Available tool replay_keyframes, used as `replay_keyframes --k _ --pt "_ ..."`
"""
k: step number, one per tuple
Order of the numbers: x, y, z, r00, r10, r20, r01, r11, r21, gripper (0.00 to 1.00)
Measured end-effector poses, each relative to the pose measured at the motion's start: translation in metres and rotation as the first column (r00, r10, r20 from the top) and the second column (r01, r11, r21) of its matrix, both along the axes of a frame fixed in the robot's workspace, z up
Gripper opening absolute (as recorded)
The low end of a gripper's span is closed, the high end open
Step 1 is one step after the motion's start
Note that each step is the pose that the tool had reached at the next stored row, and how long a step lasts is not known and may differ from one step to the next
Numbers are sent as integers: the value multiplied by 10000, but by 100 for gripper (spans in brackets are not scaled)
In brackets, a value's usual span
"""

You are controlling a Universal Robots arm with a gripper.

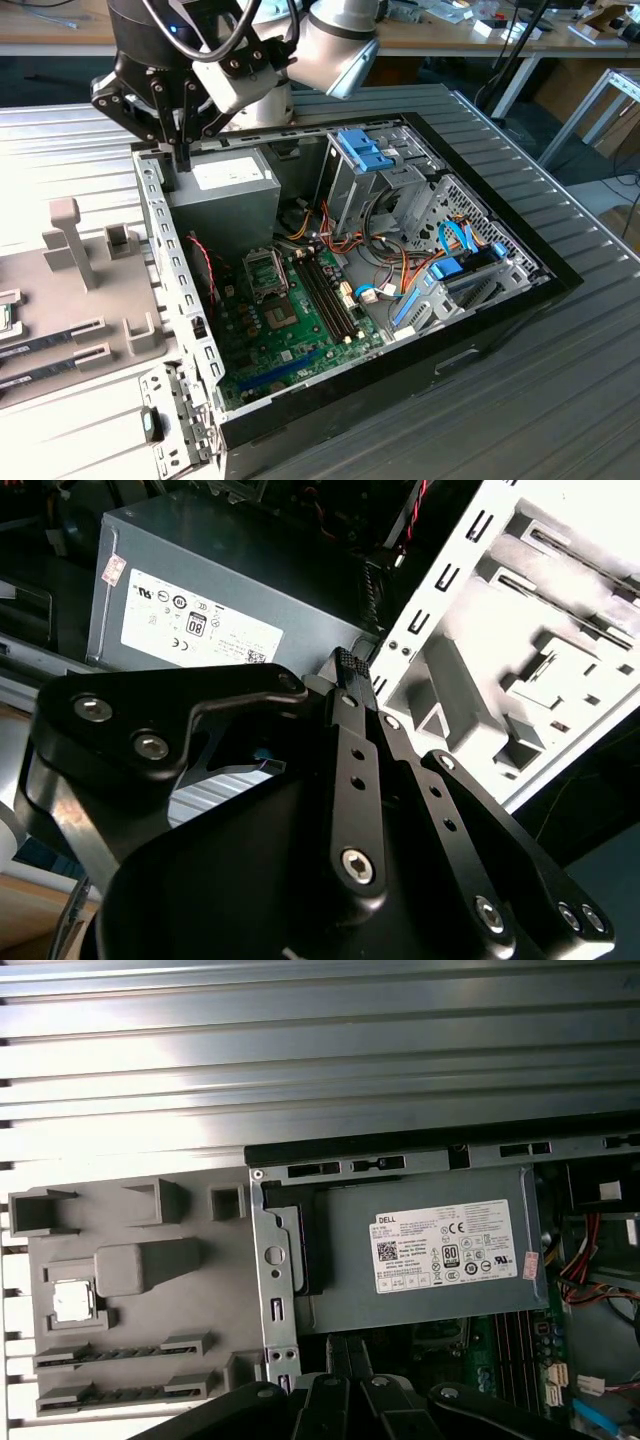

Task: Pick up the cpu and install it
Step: 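Reach for the cpu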

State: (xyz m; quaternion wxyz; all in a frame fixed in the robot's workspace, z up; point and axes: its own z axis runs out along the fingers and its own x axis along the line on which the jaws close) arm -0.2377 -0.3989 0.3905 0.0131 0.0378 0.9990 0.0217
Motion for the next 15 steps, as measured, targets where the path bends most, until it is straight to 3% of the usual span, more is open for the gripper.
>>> replay_keyframes --k 15 --pt "-34 0 0 10000 -1 0 1 10000 0 10"
